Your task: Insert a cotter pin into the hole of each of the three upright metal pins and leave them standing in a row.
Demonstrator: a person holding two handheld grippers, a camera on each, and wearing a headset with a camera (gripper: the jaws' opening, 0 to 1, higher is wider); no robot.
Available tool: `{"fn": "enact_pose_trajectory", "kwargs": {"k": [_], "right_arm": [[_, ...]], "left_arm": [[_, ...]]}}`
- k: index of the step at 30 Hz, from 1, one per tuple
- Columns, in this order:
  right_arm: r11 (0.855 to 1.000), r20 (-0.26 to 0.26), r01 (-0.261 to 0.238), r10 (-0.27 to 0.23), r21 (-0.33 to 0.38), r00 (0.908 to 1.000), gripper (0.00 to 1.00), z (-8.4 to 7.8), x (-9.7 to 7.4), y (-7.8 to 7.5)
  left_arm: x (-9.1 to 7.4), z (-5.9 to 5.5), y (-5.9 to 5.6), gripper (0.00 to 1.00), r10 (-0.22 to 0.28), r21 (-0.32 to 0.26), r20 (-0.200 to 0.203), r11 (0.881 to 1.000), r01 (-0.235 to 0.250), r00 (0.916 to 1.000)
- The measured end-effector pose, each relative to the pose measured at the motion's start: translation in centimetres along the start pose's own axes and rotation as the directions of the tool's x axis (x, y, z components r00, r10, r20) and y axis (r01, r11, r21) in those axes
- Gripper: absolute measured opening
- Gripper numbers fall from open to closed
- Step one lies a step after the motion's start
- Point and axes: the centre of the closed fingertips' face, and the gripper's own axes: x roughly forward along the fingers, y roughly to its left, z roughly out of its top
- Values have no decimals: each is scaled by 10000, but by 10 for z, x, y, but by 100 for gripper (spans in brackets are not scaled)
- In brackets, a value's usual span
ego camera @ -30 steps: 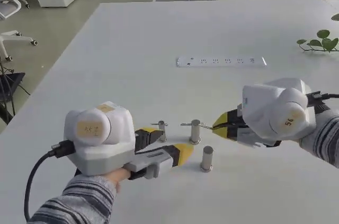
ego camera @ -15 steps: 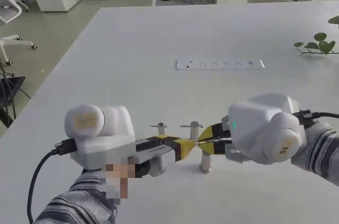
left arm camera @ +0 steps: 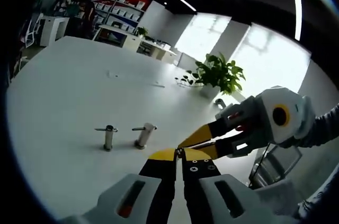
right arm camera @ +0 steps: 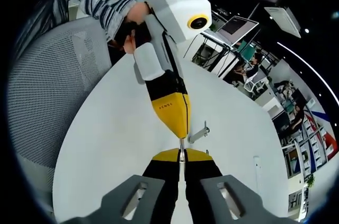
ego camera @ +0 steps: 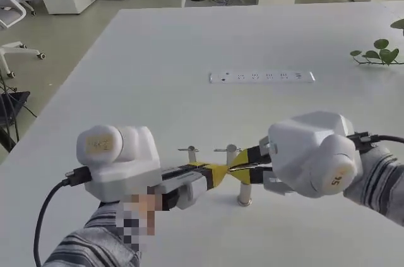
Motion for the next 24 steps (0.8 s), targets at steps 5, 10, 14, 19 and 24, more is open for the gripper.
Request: {"fn": "enact_pose_trajectory", "kwargs": {"k": [5, 10, 14, 19, 24], "right_arm": [[9999, 111, 42, -43, 140, 9999, 0, 2, 0, 0], [9993, 198, 13, -20, 379, 9998, 0, 3, 0, -1], [9962, 304, -26, -1, 876, 9995, 0, 3, 0, 0], [9803, 498, -251, 156, 1958, 9986, 0, 0, 2, 2], [9136, 378, -599, 488, 4022, 9981, 3, -15, 4, 9]], "left_arm": [[0, 0, 0, 0, -26, 43, 5, 10000, 26, 10000], [1, -1, -1, 0, -51, 408, -2, 9992, 51, 10000], [0, 0, -2, 0, -78, 824, 3, 9966, 78, 10000], [1, -4, -2, 0, -85, 1684, -162, 9856, 111, 9998], [0, -12, -4, 0, -253, 2652, -456, 9635, 365, 9986]]}}
